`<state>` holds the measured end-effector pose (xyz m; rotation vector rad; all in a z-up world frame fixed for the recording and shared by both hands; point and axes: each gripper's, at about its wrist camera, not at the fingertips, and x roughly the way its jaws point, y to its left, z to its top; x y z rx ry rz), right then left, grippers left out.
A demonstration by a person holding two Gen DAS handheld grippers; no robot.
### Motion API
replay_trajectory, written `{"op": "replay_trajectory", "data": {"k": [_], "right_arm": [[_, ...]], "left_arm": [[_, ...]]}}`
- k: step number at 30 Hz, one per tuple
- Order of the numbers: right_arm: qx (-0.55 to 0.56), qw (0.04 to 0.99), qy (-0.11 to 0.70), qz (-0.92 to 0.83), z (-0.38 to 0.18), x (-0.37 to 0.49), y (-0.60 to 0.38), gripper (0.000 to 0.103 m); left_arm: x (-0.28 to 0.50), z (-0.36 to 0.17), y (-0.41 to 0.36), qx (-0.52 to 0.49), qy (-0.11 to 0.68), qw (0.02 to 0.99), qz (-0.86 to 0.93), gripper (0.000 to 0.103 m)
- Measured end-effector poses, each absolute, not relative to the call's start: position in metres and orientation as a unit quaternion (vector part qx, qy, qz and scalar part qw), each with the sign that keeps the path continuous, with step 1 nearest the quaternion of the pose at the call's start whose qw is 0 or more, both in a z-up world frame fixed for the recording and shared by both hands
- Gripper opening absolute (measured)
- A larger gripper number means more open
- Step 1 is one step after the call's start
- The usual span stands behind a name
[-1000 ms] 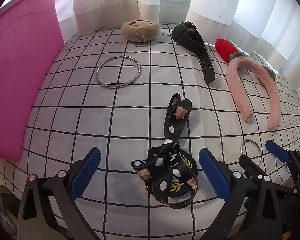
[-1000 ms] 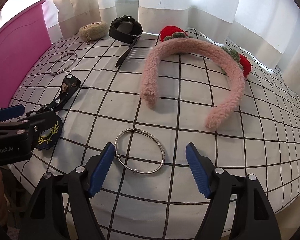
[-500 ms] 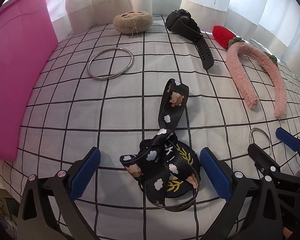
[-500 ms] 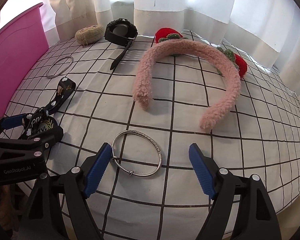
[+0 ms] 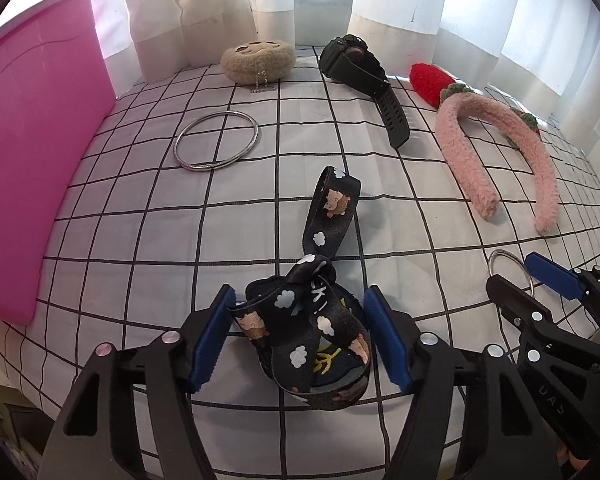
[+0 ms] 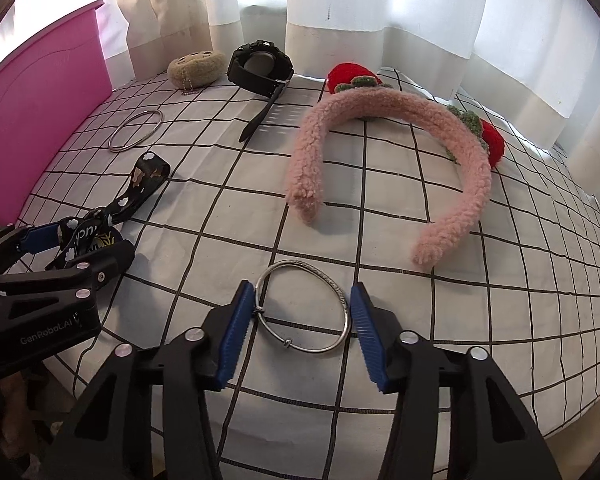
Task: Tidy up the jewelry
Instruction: 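Grasp the black patterned lanyard with the left tool while the right tool grasps the silver bangle, then carry the lanyard and bangle into the pink bin and open both tools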
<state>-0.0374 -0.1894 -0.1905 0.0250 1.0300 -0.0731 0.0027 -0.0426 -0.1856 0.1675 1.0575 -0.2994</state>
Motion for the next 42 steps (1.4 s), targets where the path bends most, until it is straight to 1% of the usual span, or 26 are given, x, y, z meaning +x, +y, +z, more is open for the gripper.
{"op": "replay_trajectory", "data": {"k": [1,2,3,5,6,7,8,17,26,32,42], "right_arm": [[0.014,0.87,0.492,-0.034,-0.191,-0.038,-0.19,0.048],[0.014,0.87,0.492,-0.033,-0.19,-0.038,-0.19,0.047],[0.016,0.87,0.492,-0.033,-0.19,-0.039,-0.191,0.047],[0.022,0.871,0.49,-0.034,-0.19,-0.041,-0.192,0.047],[0.023,0.871,0.49,-0.034,-0.19,-0.042,-0.193,0.047],[0.024,0.871,0.49,-0.034,-0.19,-0.042,-0.193,0.047],[0.025,0.871,0.489,-0.034,-0.189,-0.043,-0.193,0.047],[0.023,0.876,0.481,-0.029,-0.18,-0.043,-0.192,0.047],[0.018,0.886,0.464,-0.024,-0.159,-0.04,-0.191,0.047],[0.007,0.896,0.444,-0.017,-0.13,-0.033,-0.188,0.047],[-0.028,0.922,0.386,0.012,-0.06,-0.004,-0.165,0.047]], "left_arm": [[0.002,-0.185,-0.043,0.079,0.502,0.849,-0.144,0.048],[0.002,-0.184,-0.043,0.077,0.503,0.849,-0.144,0.041],[0.003,-0.183,-0.042,0.075,0.504,0.848,-0.144,0.04],[0.003,-0.182,-0.04,0.07,0.505,0.847,-0.148,0.03],[0.002,-0.181,-0.039,0.068,0.505,0.847,-0.151,0.029],[0.002,-0.181,-0.038,0.067,0.505,0.847,-0.152,0.026],[0.002,-0.18,-0.036,0.066,0.502,0.849,-0.152,0.01],[0.004,-0.171,-0.022,0.042,0.503,0.85,-0.151,0.009],[0.009,-0.141,-0.01,0.035,0.482,0.865,-0.132,0.009],[0.012,-0.106,-0.011,0.029,0.454,0.88,-0.133,0.009],[0.024,-0.04,0.009,0.007,0.408,0.906,-0.112,0.009]]}}
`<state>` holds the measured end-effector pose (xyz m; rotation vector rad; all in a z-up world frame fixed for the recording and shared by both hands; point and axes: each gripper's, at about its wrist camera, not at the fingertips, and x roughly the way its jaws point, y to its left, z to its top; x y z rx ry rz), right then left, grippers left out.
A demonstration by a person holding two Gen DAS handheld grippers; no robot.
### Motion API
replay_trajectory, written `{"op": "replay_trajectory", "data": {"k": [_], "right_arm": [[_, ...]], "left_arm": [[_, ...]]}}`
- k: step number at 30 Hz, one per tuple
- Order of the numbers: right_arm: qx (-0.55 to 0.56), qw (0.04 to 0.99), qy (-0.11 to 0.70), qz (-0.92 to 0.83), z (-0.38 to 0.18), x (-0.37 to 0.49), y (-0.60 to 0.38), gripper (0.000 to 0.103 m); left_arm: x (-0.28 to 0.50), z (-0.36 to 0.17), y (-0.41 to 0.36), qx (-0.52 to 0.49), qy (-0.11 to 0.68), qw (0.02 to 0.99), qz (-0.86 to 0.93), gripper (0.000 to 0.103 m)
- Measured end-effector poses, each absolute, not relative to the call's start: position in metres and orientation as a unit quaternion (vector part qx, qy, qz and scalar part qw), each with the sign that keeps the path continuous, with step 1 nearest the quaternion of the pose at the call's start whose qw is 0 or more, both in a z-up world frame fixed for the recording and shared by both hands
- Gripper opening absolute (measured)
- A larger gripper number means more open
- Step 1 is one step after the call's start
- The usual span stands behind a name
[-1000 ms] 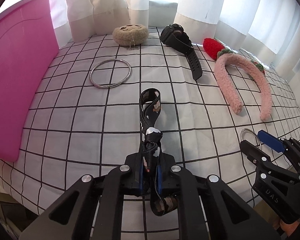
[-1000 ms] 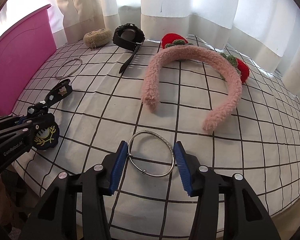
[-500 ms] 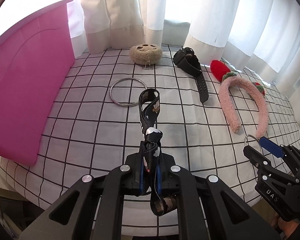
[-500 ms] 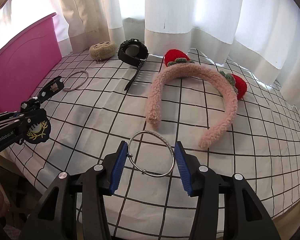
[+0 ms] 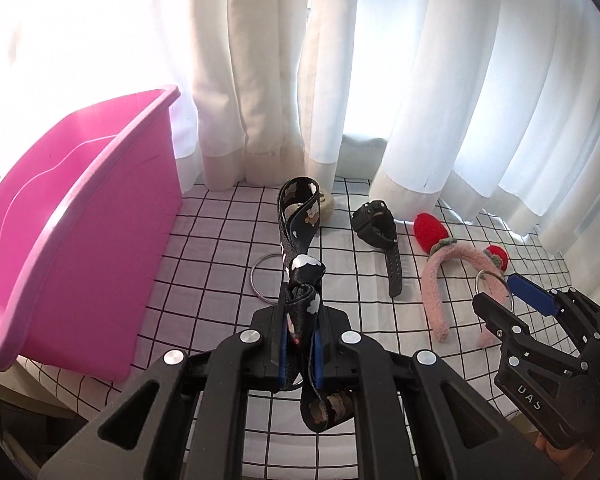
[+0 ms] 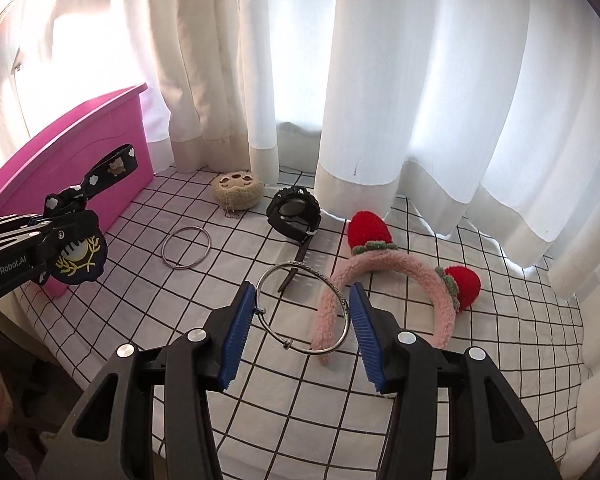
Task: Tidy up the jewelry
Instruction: 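Carry the lanyard and bangle into the pink bin and open both tools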
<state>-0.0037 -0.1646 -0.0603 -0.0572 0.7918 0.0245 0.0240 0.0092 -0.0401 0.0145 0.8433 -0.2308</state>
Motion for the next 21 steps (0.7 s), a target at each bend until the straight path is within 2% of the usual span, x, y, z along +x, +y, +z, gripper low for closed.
{"op": "replay_trajectory", "data": {"k": [12,21], "right_arm": [[-0.059,0.945,0.3,0.12,0.028,0.062,-0.075,0.047],[-0.079,0.932,0.275,0.222,0.058,0.111,0.031,0.047]], "left_arm": [[0.048,0.051,0.08,-0.019,0.331,0.942,-0.045,0.009],[0.072,0.061,0.176,-0.028,0.329,0.942,0.057,0.009]]}}
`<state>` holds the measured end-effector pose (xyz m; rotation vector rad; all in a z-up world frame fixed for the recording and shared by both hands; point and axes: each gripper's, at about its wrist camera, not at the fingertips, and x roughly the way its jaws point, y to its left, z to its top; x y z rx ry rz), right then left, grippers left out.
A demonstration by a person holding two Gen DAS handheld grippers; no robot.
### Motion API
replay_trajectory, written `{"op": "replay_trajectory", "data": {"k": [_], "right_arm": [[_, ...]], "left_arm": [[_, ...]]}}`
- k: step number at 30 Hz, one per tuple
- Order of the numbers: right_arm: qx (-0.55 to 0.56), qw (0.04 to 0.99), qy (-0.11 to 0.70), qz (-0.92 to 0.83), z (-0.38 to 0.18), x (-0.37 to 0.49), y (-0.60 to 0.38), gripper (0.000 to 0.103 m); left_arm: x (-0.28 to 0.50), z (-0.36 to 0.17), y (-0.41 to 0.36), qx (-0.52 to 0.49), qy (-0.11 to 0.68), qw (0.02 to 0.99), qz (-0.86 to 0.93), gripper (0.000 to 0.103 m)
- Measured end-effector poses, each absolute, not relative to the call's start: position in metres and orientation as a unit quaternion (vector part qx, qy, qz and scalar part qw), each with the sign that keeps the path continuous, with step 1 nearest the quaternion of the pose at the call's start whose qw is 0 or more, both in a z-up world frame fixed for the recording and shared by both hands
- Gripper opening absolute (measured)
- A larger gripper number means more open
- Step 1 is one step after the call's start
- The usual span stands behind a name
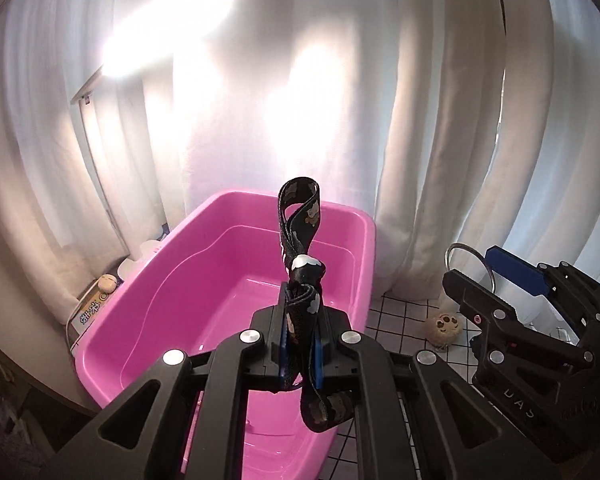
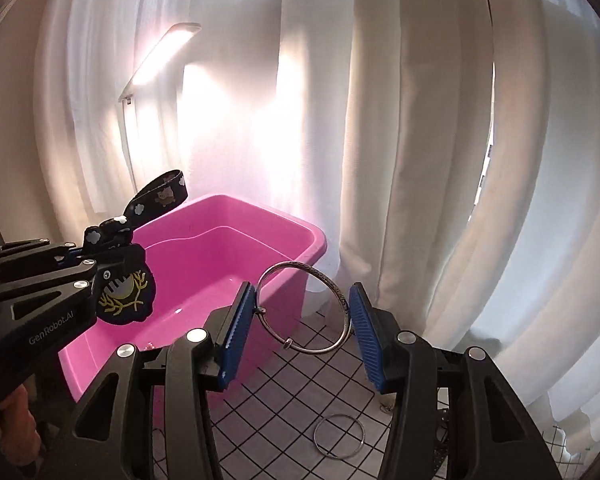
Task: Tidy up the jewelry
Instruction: 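Carry the lanyard and bangle into the pink bin and open both tools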
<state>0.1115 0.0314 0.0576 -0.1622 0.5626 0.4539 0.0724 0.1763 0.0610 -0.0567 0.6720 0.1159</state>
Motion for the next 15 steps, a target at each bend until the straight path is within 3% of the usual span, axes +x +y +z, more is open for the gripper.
{"op": "replay_trajectory", "data": {"k": [15], "right_arm": [[-0.116,0.883,0.353,0.288,0.017,0.17,0.15,0.047]], "left_arm": [[0.102,-0.001,0.271,-0.069,0.42,0.894,0.142,0.009]]}}
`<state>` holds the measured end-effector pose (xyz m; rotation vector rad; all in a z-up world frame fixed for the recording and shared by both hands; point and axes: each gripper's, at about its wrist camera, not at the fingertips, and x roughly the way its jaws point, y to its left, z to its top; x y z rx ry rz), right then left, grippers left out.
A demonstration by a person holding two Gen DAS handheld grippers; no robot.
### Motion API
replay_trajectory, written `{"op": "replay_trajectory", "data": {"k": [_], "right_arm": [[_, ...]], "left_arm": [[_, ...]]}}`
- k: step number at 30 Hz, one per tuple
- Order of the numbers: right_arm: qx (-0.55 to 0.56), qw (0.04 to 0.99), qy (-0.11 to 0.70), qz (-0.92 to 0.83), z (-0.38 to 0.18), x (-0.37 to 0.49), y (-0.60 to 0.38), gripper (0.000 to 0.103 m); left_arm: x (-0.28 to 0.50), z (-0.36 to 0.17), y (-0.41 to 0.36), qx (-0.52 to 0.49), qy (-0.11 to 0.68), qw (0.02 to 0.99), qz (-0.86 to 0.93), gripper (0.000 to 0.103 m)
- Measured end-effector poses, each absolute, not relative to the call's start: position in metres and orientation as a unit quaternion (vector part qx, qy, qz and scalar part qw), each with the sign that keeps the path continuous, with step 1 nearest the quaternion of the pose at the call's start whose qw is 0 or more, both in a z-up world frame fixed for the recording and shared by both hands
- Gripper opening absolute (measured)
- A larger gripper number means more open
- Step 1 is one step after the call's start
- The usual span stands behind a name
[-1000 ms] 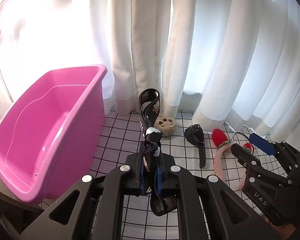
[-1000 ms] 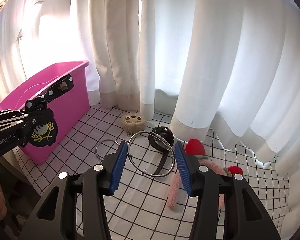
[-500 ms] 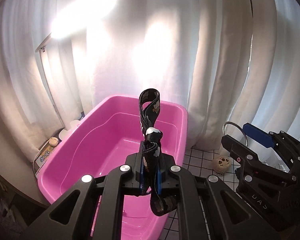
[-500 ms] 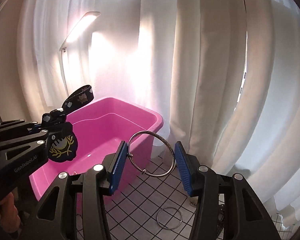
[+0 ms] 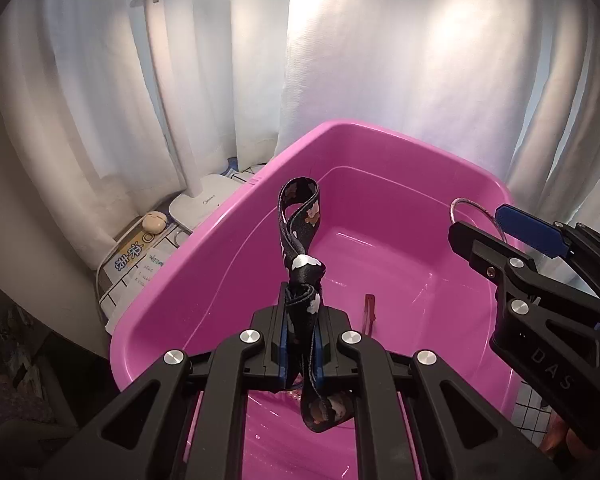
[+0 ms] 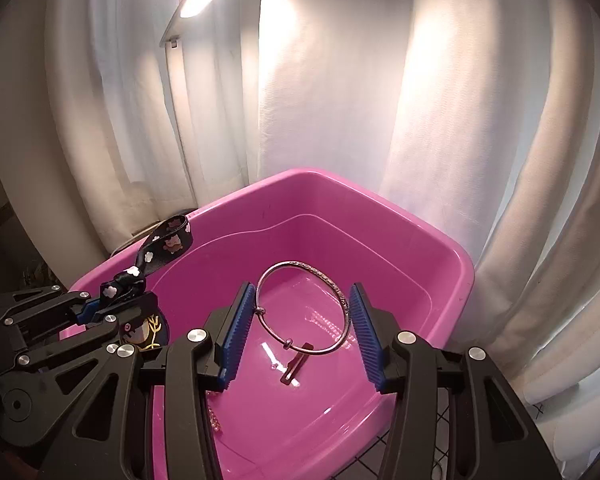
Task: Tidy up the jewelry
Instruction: 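Carry the lanyard and bangle into the pink bin and open both tools, then withdraw both open tools from the pink bin back over the table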
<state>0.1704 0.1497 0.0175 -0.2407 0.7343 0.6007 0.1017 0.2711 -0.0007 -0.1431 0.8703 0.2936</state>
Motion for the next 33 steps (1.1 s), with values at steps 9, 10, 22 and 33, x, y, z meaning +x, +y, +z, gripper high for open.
{"op": "replay_trajectory", "data": {"k": [9,10,22,33], "right_arm": [[-0.132,0.873,0.392,0.259,-0.004,0.19,0.162,0.049],[-0.132,0.874,0.392,0.256,-0.004,0.19,0.163,0.05],[-0.122,0.883,0.385,0.238,0.005,0.187,0.147,0.06],[-0.11,0.893,0.371,0.23,0.017,0.171,0.13,0.06]], "left_arm": [[0.109,-0.018,0.279,-0.08,0.452,0.877,0.14,0.02],[0.109,-0.02,0.281,-0.083,0.455,0.875,0.141,0.024],[0.098,-0.015,0.285,-0.073,0.453,0.871,0.174,0.097],[0.084,-0.006,0.277,-0.074,0.44,0.879,0.171,0.097]]}}
